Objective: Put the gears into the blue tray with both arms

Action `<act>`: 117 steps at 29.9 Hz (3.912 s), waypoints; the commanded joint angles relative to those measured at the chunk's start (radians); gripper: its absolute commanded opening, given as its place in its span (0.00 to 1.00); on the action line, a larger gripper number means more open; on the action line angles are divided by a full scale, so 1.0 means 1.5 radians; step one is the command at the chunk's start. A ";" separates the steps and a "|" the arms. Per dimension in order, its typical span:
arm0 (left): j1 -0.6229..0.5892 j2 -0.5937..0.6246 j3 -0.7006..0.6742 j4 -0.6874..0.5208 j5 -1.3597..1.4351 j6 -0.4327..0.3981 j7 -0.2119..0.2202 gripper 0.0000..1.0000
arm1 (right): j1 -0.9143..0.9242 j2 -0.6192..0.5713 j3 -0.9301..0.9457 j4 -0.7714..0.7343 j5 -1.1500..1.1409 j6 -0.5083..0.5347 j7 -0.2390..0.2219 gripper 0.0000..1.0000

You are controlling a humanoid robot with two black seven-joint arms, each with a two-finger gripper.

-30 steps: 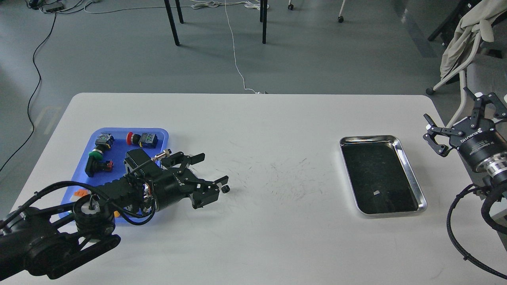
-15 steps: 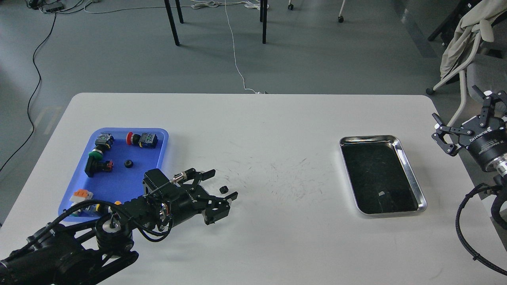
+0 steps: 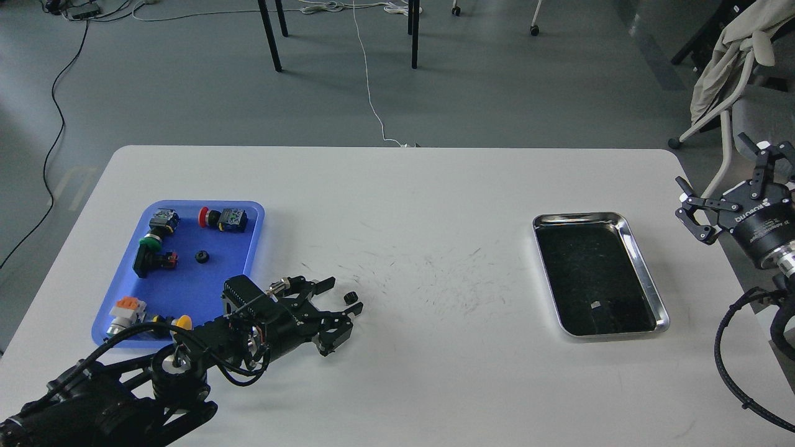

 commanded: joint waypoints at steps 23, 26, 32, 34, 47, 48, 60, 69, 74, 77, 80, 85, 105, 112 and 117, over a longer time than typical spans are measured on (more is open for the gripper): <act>-0.010 0.306 -0.046 -0.163 -0.098 0.026 -0.038 0.05 | 0.007 -0.002 -0.003 0.002 -0.006 0.001 0.000 0.98; 0.001 0.356 -0.036 -0.161 -0.197 0.019 -0.048 0.06 | 0.008 -0.002 -0.004 0.002 -0.006 0.001 0.000 0.98; 0.010 0.373 0.017 -0.138 -0.357 -0.026 -0.062 0.06 | 0.008 -0.001 -0.008 0.001 -0.007 0.001 0.000 0.98; 0.010 0.372 0.028 -0.138 -0.385 -0.032 -0.062 0.07 | 0.009 -0.001 -0.009 0.001 -0.007 0.001 0.000 0.98; 0.007 0.343 0.033 -0.105 -0.472 -0.082 -0.054 0.21 | 0.010 -0.001 -0.009 0.001 -0.007 0.000 0.000 0.98; 0.006 0.337 0.033 -0.097 -0.472 -0.082 -0.054 0.23 | 0.010 -0.001 -0.009 0.001 -0.007 0.000 0.000 0.98; 0.003 0.327 0.024 -0.085 -0.473 -0.081 -0.054 0.52 | 0.010 -0.001 -0.009 0.000 -0.007 0.000 0.000 0.98; -0.031 0.335 0.021 -0.088 -0.515 -0.081 -0.055 0.88 | 0.010 -0.001 -0.008 0.001 -0.007 0.000 0.000 0.98; -0.089 0.339 0.020 -0.092 -0.580 -0.097 -0.055 0.97 | 0.012 -0.003 -0.002 0.004 -0.007 0.000 0.000 0.98; -0.131 0.335 0.018 -0.095 -0.654 -0.118 -0.055 0.98 | 0.022 -0.005 -0.003 0.005 -0.007 -0.003 -0.001 0.98; -0.158 0.315 -0.005 -0.095 -0.751 -0.117 -0.055 0.98 | 0.038 -0.018 -0.004 0.005 -0.007 -0.005 -0.003 0.98; -0.189 0.240 -0.108 -0.061 -0.884 -0.118 -0.044 0.98 | 0.059 -0.020 -0.007 0.006 -0.007 -0.007 -0.008 0.98; -0.304 0.007 -0.182 0.402 -1.342 -0.331 0.006 0.98 | 0.169 0.026 -0.082 -0.009 0.008 -0.144 -0.094 0.98; -0.304 0.004 -0.199 0.401 -1.376 -0.345 0.004 0.98 | 0.210 0.135 -0.098 -0.078 0.008 -0.144 -0.127 0.99; -0.304 0.002 -0.227 0.402 -1.377 -0.340 0.001 0.98 | 0.216 0.139 -0.092 -0.079 0.008 -0.126 -0.120 0.99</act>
